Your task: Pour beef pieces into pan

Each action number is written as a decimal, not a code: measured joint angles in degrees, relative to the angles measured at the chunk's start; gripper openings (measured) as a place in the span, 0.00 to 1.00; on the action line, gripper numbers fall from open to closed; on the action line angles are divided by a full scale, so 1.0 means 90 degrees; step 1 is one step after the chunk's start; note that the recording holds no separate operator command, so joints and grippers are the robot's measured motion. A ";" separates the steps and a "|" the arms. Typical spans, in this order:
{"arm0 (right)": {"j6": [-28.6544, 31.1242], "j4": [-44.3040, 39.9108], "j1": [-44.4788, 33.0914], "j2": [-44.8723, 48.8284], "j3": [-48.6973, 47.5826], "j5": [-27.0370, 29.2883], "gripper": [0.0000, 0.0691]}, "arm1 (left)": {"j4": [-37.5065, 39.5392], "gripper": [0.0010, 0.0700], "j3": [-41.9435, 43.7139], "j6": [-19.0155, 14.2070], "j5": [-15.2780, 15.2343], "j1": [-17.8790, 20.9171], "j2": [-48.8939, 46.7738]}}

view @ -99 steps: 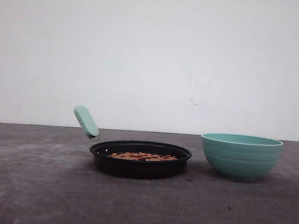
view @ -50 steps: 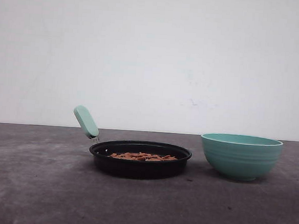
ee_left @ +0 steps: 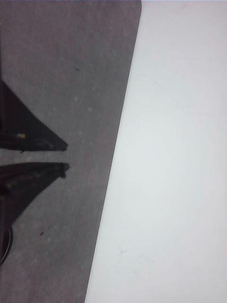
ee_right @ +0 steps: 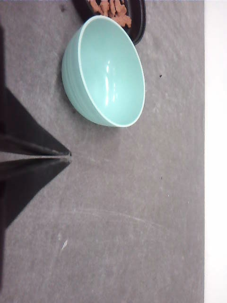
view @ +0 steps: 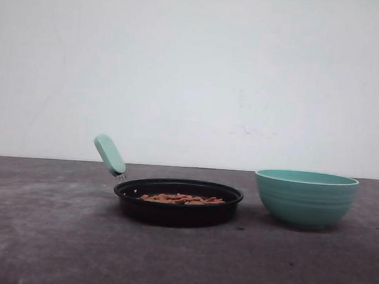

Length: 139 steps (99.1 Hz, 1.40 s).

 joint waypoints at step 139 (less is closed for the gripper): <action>0.0000 0.0007 0.0002 0.0000 0.0000 -0.0175 0.01 | 0.1430 0.01 -0.2205 0.0505 0.1217 0.1205 -0.0738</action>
